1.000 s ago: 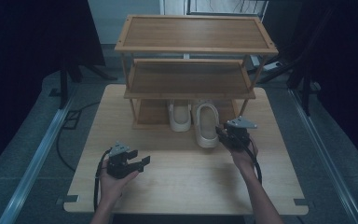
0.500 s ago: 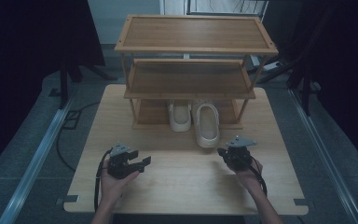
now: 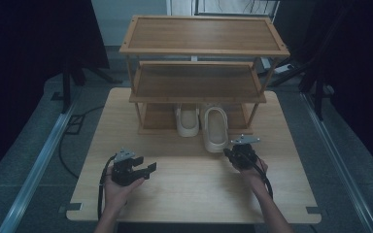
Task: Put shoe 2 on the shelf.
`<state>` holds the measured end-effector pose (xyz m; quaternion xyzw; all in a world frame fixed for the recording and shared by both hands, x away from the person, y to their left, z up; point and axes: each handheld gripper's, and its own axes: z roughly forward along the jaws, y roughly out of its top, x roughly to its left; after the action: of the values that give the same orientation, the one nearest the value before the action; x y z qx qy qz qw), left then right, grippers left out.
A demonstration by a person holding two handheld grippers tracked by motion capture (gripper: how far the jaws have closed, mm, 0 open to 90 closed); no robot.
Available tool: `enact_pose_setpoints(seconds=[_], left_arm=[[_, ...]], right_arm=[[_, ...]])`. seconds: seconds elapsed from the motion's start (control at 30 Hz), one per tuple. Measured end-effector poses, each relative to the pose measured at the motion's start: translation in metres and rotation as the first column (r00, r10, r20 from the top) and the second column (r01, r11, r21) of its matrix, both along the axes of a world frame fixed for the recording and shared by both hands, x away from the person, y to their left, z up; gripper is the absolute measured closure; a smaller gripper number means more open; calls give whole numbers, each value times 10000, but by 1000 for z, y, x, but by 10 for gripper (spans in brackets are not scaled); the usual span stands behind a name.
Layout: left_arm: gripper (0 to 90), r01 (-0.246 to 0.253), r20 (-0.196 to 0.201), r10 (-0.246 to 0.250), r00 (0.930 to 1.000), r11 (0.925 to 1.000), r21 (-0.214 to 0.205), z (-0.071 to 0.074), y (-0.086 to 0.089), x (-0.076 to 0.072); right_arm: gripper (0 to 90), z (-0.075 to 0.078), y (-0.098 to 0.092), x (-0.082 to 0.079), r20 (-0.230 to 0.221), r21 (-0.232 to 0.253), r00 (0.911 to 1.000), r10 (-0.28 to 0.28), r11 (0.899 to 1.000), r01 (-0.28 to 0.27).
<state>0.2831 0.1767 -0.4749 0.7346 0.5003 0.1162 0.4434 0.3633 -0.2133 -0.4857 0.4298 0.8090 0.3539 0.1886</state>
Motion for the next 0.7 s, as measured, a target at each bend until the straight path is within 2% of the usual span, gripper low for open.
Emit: enact_pose_setpoints(seconds=[0.17,0.3,0.37,0.43,0.53,0.7], left_arm=[[363,13,-21,-13,10000,10000,34,-1,-1,0],[363,27,-30,-27,10000,10000,59,-1,-2,0],[363,28,-13,-28,10000,10000,54,-1,-2,0],[363,20,-6,-20,10000,10000,33,-1,-1,0],[363,15,-40,-15,10000,10000,54,-2,-1,0],[363,53,28,-53,10000,10000,33,0,-2,-1]], right_arm=[[899,0,3,7,-25,402,9996,-285,9988,286],[898,-2,6,11,-58,495,9988,-481,9976,483],[897,-2,8,10,-38,517,9988,-481,9975,482],[897,-2,12,5,-123,763,9996,-259,9967,267],[894,-4,21,1,-136,564,9999,73,9984,-65],[895,-5,24,8,-31,509,9999,-164,9986,166]])
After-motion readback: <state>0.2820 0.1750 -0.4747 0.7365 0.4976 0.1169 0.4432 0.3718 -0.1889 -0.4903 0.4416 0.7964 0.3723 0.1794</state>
